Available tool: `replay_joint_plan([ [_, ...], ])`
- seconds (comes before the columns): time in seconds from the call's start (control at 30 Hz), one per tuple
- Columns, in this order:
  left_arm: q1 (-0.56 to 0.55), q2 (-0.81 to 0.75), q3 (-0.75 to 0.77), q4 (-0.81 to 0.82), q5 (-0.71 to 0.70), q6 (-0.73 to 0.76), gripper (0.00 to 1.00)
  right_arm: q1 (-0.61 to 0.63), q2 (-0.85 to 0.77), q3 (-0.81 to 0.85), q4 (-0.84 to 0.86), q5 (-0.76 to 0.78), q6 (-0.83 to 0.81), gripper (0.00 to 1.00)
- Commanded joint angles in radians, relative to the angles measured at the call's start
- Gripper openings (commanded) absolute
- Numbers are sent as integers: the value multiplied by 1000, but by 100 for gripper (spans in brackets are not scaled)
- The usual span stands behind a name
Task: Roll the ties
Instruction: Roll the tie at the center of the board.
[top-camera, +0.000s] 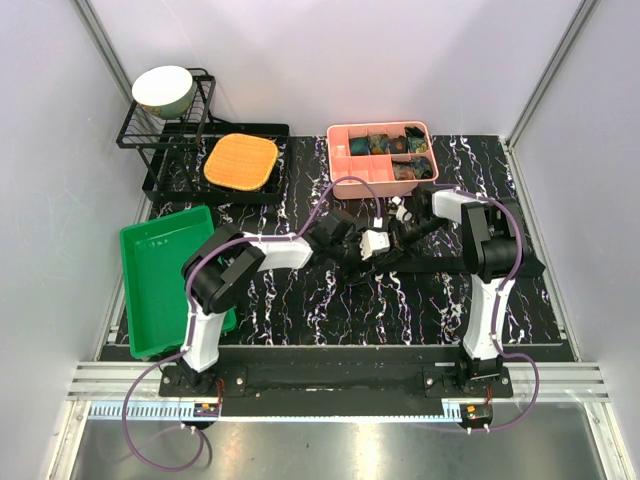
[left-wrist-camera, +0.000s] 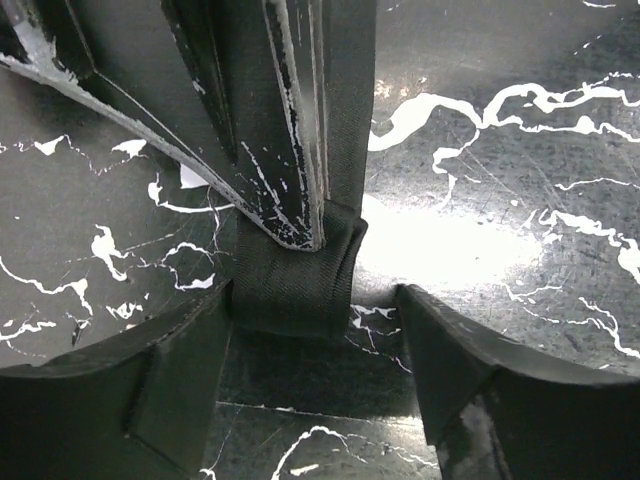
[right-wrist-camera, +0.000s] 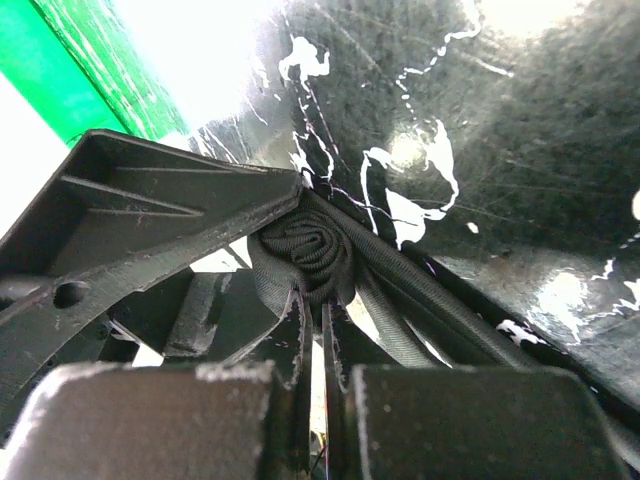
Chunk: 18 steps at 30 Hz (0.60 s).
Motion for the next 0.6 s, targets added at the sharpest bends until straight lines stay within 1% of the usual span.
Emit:
replay_joint_plan([
  [0.0,4,51,18,44,39,-11,76,4,87,14,39,293,-37,0],
  [0.07,3,82,51,1,46,-17,76,5,93,28,21,295,-40,0],
  [0.13,-5,93,72,-12,25,-17,75,6,87,25,16,295,-51,0],
  [0.27,-5,99,65,-7,42,-14,64,6,76,13,14,280,-74,0],
  [0.3,-5,101,68,-13,45,-8,56,8,79,11,16,277,-76,0],
  [0.4,-5,98,101,-105,29,12,44,6,78,11,20,272,-83,0],
  [0.47,-6,87,86,-151,-7,25,43,8,76,13,24,255,-85,0],
  [0.53,-9,62,68,-168,-47,35,39,8,75,16,22,232,-88,0],
  [0.57,-12,58,56,-174,-59,42,36,8,75,19,19,196,-91,0],
])
